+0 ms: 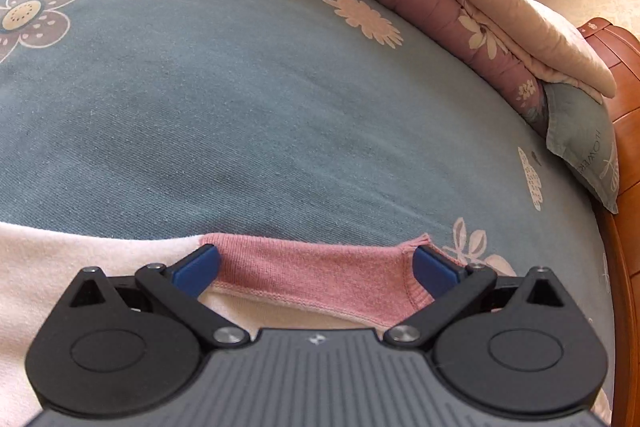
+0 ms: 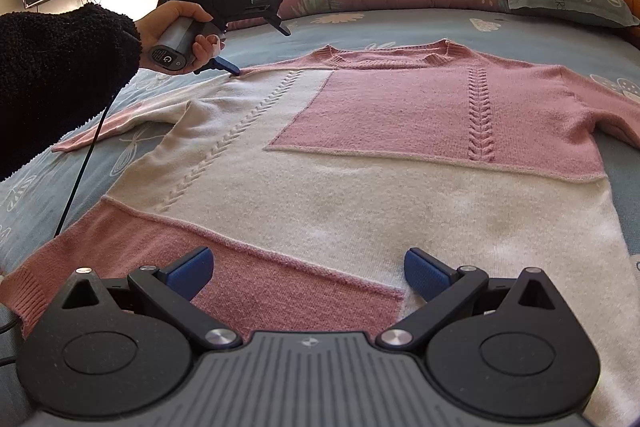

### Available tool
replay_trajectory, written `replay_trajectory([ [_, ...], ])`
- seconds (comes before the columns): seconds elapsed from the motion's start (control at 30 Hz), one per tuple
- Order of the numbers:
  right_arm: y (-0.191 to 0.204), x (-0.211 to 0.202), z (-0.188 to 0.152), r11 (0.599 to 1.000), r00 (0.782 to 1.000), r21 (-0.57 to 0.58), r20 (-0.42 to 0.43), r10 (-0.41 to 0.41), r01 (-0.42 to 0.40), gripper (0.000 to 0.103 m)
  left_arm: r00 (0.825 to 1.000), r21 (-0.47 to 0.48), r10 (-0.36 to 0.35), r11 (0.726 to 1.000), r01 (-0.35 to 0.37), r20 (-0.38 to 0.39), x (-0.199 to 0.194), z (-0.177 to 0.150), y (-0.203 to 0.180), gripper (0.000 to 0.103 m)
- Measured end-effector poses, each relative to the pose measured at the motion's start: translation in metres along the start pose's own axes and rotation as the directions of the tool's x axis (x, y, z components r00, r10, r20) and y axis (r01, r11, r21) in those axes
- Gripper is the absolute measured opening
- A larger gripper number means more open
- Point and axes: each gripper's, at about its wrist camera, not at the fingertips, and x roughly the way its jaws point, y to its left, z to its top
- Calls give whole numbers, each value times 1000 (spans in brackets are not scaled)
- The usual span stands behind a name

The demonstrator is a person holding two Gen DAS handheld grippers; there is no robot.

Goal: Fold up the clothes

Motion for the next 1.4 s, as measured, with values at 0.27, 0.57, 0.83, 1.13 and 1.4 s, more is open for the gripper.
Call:
replay_trajectory([
  [0.27, -3, -3, 1, 999, 1000, 40, -3, 13, -13, 103, 998, 90, -37, 995, 42, -50, -66, -16, -2, 102],
  [0.57, -7, -1, 1, 996, 1000, 86, 22, 20, -22, 103, 989, -25, -54, 998, 51, -134, -89, -56, 87, 102],
  [0.83, 10, 7, 0, 998, 998, -7, 13, -63, 63, 103, 990, -152, -131, 981, 123, -46, -135, -32, 150, 102],
  [1.13, 13, 10, 5, 996, 996, -8, -16, -88, 88, 103, 998, -231, -63, 971, 67, 27, -152, -28, 211, 101],
  [1.4, 24, 17, 3, 987, 989, -69, -15, -147, 146, 103, 993, -297, -107, 947, 120, 58, -152, 0, 245, 101],
])
